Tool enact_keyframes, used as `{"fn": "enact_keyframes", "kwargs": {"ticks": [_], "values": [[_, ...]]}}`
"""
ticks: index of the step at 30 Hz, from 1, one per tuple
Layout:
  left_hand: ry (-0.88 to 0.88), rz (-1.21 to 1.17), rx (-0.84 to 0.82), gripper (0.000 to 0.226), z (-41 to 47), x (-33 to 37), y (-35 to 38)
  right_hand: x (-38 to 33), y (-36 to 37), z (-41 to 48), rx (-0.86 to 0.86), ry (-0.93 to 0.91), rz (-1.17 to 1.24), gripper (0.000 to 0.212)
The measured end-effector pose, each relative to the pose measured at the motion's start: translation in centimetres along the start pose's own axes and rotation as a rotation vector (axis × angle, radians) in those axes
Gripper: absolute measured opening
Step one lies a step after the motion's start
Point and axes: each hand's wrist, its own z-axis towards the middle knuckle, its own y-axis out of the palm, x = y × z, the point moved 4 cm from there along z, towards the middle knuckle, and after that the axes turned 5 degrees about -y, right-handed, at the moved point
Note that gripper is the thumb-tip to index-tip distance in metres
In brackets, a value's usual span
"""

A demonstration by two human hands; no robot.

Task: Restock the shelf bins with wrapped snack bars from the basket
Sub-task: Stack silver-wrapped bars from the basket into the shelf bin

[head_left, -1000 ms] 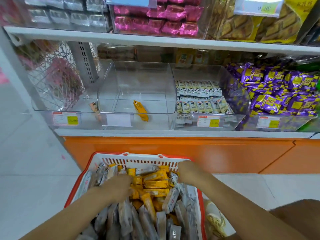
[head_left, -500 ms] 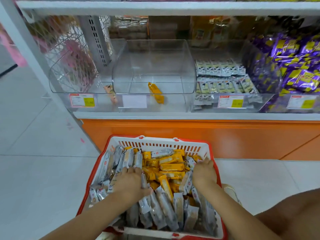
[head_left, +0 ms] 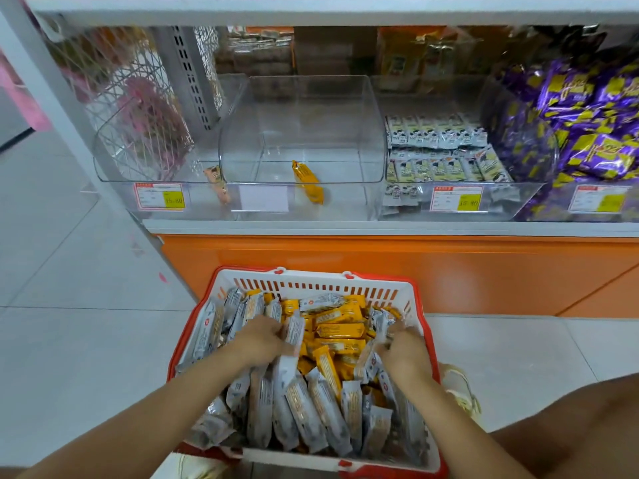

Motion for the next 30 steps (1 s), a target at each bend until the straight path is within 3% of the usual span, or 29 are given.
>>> {"fn": "enact_keyframes", "kwargs": {"ticks": [3,5,10,14,17,21,25,30], "values": [[-0.034,-0.612,-0.25,0.067,-0.4,0.8,-0.2,-0.8,-0.1,0.0,0.053,-0.05,0.063,0.028],[0.004,-0.802,-0.345,0.056,-1.1,1.7,-0.3,-1.5,-0.2,-0.1,0.051,-0.05,0.132,0.017],[0.035,-1.028,-0.447,0.026,-1.7,2.5,-0.4,-3.3,-1.9,-0.8,0.036,0.031,0.512,0.024],[0.081,-1.108,-0.471,0.031,-1.8,2.9,-0.9,-7.7,-7.0,-1.6,0.074,-0.112,0.908,0.032],[0.125,-1.132,-0.484,0.045,-1.8,3.4,-1.3,-10.0,-9.9,-2.7,0.103,-0.276,0.933,0.031],[0.202,-1.178,-0.553,0.069,-2.4,4.8,-1.4,-10.5,-10.4,-3.5,0.135,-0.29,0.889,0.027],[0.237,-1.165,-0.488,0.042,-2.8,6.3,-1.4,-10.3,-10.4,-3.6,0.157,-0.292,0.833,0.03],[0.325,-1.045,-0.397,0.042,-3.3,8.7,-1.8,-10.7,-11.9,-3.8,0.229,-0.416,0.778,0.03]]}}
